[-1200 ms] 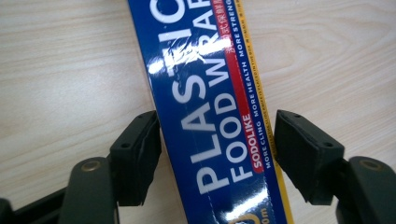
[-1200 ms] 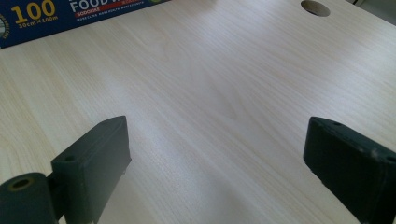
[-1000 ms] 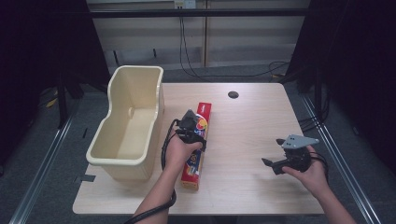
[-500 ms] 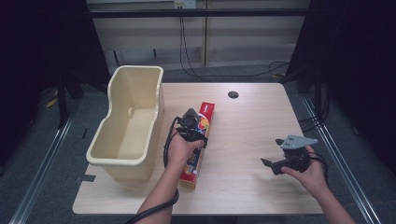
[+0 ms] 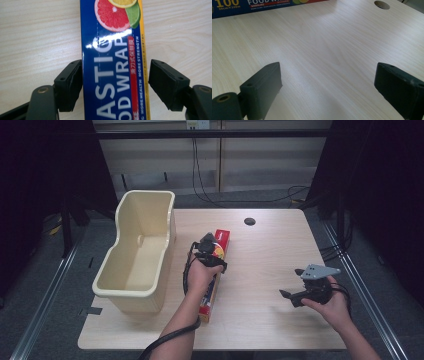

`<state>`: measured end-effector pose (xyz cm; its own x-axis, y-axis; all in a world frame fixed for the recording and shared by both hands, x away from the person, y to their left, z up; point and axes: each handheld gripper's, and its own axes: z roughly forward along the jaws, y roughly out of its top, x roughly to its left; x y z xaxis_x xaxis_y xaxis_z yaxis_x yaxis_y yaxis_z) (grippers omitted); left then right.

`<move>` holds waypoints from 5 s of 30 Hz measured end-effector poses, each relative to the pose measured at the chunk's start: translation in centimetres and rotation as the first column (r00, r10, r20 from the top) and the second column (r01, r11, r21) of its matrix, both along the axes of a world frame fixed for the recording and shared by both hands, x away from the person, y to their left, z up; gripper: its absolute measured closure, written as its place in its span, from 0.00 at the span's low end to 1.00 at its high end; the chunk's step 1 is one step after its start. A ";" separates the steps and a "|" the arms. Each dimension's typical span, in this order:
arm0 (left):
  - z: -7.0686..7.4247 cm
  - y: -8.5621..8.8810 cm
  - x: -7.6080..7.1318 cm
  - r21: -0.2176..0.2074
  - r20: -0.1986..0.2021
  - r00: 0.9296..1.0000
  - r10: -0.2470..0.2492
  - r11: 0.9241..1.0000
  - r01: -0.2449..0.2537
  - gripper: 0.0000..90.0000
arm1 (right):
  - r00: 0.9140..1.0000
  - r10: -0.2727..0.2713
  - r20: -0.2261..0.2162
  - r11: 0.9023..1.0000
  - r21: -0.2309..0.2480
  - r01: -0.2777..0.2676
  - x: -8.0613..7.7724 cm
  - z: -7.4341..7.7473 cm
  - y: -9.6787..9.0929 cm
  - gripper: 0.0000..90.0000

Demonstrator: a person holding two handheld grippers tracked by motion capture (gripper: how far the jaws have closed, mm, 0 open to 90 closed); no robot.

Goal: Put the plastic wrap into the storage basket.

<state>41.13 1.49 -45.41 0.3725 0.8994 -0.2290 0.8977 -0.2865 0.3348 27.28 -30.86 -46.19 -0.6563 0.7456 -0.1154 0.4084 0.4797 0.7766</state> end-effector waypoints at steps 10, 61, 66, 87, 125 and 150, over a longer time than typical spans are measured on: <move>-0.5 -0.5 0.5 0.033 0.006 1.000 0.007 0.999 -0.007 0.37 | 1.000 0.009 -0.011 1.000 -0.003 -0.009 0.1 -0.1 0.0 0.08; 13.7 3.1 0.7 0.094 -0.146 0.982 -0.117 0.987 0.132 0.46 | 1.000 0.008 0.001 1.000 0.021 -0.008 0.2 0.0 -0.2 0.06; 14.8 3.9 0.7 0.093 -0.136 0.984 -0.113 0.988 0.126 0.46 | 1.000 0.001 0.006 1.000 0.022 -0.001 0.2 0.1 -0.3 0.06; 18.4 6.4 0.5 0.093 -0.142 0.986 -0.090 0.990 0.103 0.46 | 1.000 0.006 -0.003 1.000 0.027 -0.006 0.1 0.1 -0.2 0.04; 24.2 11.6 0.2 0.085 -0.093 0.995 0.040 0.996 -0.032 0.46 | 0.999 0.025 -0.020 0.998 0.054 -0.024 0.2 0.0 -0.1 0.02; 26.4 15.3 -0.6 0.103 -0.077 0.991 0.109 0.990 -0.101 0.46 | 0.999 0.027 -0.026 0.998 0.053 -0.025 0.2 -0.1 -0.1 0.02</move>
<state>40.49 16.83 -19.04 0.2586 0.9521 -0.1631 0.9478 -0.2174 0.2334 27.47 -30.93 -46.28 -0.6778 0.7329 -0.0590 0.4171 0.4494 0.7900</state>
